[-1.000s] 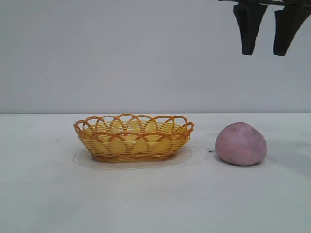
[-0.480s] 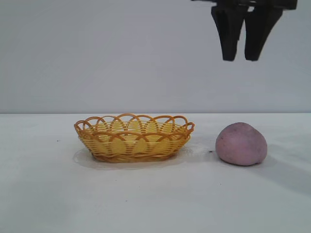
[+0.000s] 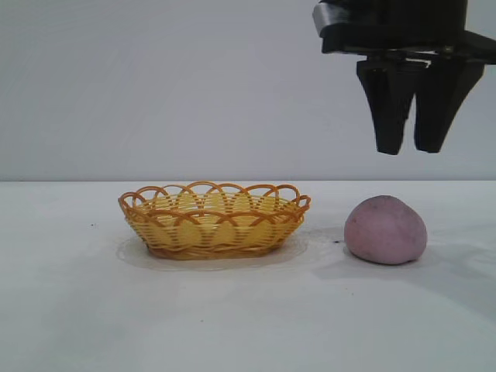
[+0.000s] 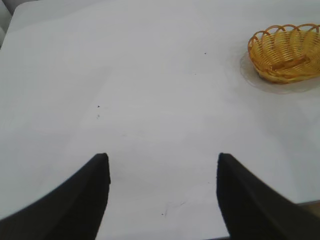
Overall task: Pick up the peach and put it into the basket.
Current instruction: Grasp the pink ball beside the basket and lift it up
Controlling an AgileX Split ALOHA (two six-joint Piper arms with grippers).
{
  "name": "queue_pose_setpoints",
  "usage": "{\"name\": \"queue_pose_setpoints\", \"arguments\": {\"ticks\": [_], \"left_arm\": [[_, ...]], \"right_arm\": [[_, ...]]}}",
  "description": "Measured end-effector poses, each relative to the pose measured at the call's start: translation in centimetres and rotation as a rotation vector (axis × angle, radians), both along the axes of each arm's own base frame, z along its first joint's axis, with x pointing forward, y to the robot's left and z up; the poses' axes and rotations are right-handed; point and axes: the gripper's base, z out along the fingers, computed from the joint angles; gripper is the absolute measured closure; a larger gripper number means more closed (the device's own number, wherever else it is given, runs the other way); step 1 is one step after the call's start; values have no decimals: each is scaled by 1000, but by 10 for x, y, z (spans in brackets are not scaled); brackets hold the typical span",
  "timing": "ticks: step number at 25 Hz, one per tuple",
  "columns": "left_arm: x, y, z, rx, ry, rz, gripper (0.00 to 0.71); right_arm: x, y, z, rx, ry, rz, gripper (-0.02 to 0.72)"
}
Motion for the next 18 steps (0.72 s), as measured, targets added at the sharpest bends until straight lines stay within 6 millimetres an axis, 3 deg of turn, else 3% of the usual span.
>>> {"name": "queue_pose_setpoints", "arguments": {"ticks": [13, 18], "left_arm": [[0, 0, 0, 0, 0, 0, 301], [0, 0, 0, 0, 0, 0, 301]], "right_arm": [[4, 2, 1, 26, -47, -4, 374], [8, 4, -19, 4, -4, -4, 374]]}}
